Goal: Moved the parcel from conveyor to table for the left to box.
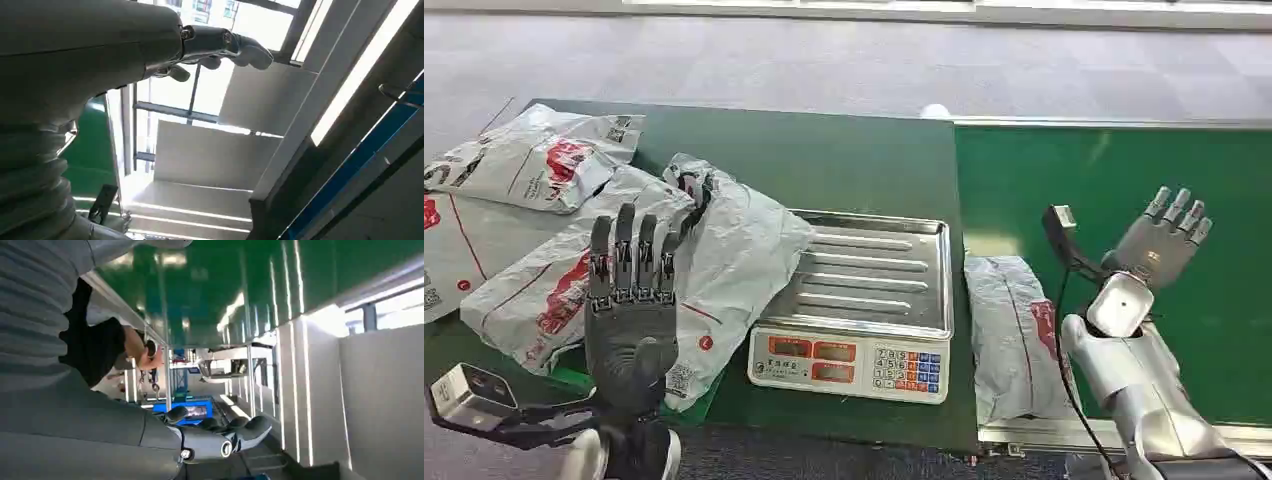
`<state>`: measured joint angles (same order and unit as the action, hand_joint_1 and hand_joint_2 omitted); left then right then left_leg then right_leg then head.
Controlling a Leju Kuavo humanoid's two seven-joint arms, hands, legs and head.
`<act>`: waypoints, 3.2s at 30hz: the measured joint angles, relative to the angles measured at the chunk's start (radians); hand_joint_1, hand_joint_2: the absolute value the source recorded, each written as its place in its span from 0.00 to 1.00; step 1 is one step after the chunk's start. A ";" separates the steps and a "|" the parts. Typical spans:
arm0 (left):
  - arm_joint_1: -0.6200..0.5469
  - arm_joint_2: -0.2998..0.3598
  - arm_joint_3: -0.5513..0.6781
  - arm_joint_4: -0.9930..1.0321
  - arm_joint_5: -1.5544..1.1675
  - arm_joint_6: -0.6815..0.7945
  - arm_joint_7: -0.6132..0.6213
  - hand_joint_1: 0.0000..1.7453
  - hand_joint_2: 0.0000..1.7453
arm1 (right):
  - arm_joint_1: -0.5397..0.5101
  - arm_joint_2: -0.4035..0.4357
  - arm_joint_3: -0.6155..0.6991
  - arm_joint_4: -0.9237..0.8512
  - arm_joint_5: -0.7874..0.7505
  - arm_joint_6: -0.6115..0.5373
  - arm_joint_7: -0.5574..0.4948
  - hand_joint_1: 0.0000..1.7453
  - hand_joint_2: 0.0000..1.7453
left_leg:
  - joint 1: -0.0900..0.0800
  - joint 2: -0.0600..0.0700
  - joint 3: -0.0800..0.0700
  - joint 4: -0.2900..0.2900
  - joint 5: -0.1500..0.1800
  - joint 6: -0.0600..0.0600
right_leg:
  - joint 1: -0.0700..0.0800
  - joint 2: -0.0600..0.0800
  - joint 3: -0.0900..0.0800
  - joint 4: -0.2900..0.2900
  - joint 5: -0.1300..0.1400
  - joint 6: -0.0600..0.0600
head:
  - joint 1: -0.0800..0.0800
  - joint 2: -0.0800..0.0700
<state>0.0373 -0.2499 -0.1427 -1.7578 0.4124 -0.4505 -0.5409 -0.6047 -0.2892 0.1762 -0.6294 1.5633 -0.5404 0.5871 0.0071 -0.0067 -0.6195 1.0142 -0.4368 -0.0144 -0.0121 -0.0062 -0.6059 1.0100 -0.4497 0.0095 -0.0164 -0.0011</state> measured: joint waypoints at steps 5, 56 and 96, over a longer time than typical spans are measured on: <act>-0.006 0.000 0.000 0.005 -0.014 0.014 -0.007 0.00 1.00 | 0.003 0.057 -0.075 0.009 -0.069 0.275 -0.151 0.00 1.00 | 0.000 0.001 0.001 0.000 0.000 0.000 | 0.000 0.001 0.000 0.000 0.000 0.000 | 0.000 0.000; -0.052 0.008 0.000 0.000 -0.048 0.051 -0.025 0.00 1.00 | 0.042 0.122 0.018 -0.093 -0.494 0.709 -0.841 1.00 1.00 | 0.001 0.010 0.003 -0.001 -0.002 -0.003 | 0.002 0.012 -0.002 0.000 0.001 -0.001 | 0.000 0.000; -0.003 0.006 0.000 -0.070 -0.043 0.086 -0.018 0.00 1.00 | 0.133 0.186 0.020 -0.713 -0.189 -0.056 -0.572 1.00 1.00 | 0.001 0.004 0.001 -0.002 -0.001 -0.004 | 0.002 0.006 -0.004 0.001 -0.002 -0.003 | 0.000 0.000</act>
<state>0.0339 -0.2441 -0.1431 -1.8280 0.3689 -0.3647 -0.5589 -0.4715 -0.1034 0.1966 -1.3420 1.3739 -0.5963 0.0149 0.0083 -0.0026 -0.6181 1.0123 -0.4380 -0.0186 -0.0101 0.0002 -0.6096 1.0108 -0.4513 0.0067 -0.0164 -0.0011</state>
